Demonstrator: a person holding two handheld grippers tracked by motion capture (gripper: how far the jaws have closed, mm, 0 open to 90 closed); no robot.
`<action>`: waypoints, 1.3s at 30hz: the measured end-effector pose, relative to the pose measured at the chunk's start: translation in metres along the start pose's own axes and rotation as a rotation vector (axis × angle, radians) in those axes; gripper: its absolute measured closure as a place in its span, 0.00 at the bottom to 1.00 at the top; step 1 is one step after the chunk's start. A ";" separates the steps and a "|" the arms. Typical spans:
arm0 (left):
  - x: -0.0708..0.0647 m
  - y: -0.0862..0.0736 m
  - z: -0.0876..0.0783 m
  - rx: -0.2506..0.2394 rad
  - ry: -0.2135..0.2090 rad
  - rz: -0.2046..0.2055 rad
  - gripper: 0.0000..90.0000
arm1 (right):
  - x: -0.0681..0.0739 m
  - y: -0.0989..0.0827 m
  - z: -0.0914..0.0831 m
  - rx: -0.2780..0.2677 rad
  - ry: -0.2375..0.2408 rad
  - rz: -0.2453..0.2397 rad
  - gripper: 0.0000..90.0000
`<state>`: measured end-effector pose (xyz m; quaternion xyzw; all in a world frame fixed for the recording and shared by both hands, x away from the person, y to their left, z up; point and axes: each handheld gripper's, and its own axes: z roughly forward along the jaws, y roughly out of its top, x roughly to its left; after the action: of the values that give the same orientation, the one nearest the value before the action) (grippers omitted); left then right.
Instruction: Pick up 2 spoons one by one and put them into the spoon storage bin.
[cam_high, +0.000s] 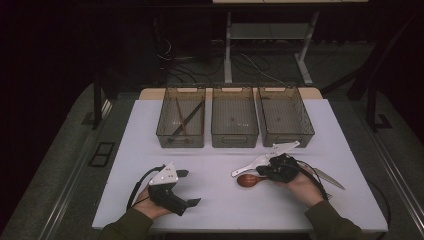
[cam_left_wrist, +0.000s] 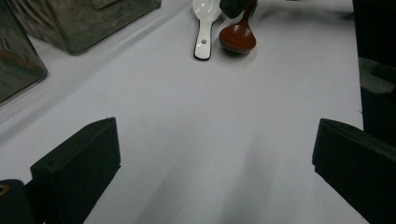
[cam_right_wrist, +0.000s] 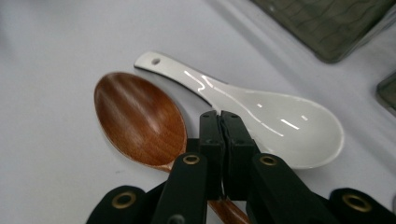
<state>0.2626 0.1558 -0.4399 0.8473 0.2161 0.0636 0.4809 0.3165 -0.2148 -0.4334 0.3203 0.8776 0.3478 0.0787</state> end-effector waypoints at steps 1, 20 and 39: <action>0.000 0.000 0.000 0.001 0.000 0.000 0.01 | -0.001 0.000 -0.001 -0.006 0.006 0.005 0.92; -0.001 0.000 0.000 0.000 -0.002 0.002 0.01 | 0.017 -0.001 0.012 0.055 0.109 -0.092 0.61; 0.000 0.000 0.000 0.000 0.001 0.000 0.01 | 0.017 0.019 -0.003 0.043 0.131 -0.128 0.92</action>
<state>0.2630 0.1556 -0.4398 0.8473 0.2162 0.0641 0.4808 0.3122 -0.1951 -0.4173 0.2416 0.9070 0.3432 0.0361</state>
